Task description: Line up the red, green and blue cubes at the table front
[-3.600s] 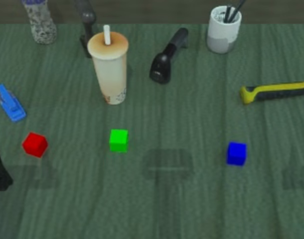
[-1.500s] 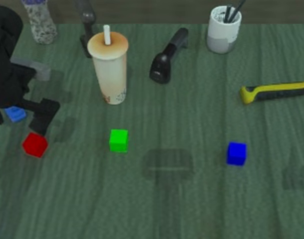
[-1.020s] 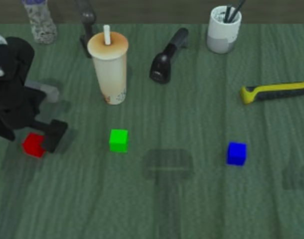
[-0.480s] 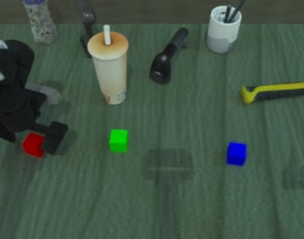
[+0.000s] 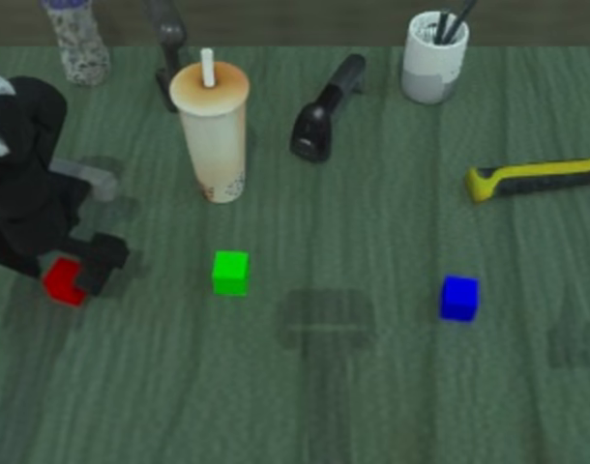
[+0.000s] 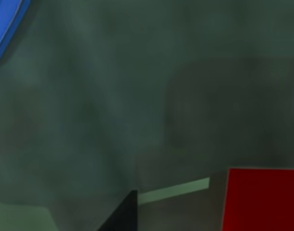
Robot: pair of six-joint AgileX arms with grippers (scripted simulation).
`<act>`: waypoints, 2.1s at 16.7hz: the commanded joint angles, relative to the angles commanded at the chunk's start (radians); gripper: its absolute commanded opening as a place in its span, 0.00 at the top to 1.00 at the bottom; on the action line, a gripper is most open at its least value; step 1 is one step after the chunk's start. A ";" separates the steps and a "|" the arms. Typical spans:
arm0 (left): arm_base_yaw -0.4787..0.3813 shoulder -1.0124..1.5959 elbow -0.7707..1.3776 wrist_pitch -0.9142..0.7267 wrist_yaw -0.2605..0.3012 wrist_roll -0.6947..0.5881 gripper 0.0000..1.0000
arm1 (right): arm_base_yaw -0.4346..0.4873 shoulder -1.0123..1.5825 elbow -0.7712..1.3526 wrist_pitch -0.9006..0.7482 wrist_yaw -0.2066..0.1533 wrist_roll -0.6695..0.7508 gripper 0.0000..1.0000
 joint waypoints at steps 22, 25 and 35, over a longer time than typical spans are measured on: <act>0.019 -0.162 0.152 -0.273 0.010 -0.009 1.00 | 0.000 0.000 0.000 0.000 0.000 0.000 0.00; 0.014 -0.158 0.150 -0.271 0.010 -0.007 1.00 | 0.000 0.000 0.000 0.000 0.000 0.000 0.00; -0.297 -0.232 0.077 -0.300 -0.009 -0.458 1.00 | 0.000 0.000 0.000 0.000 0.000 0.000 0.00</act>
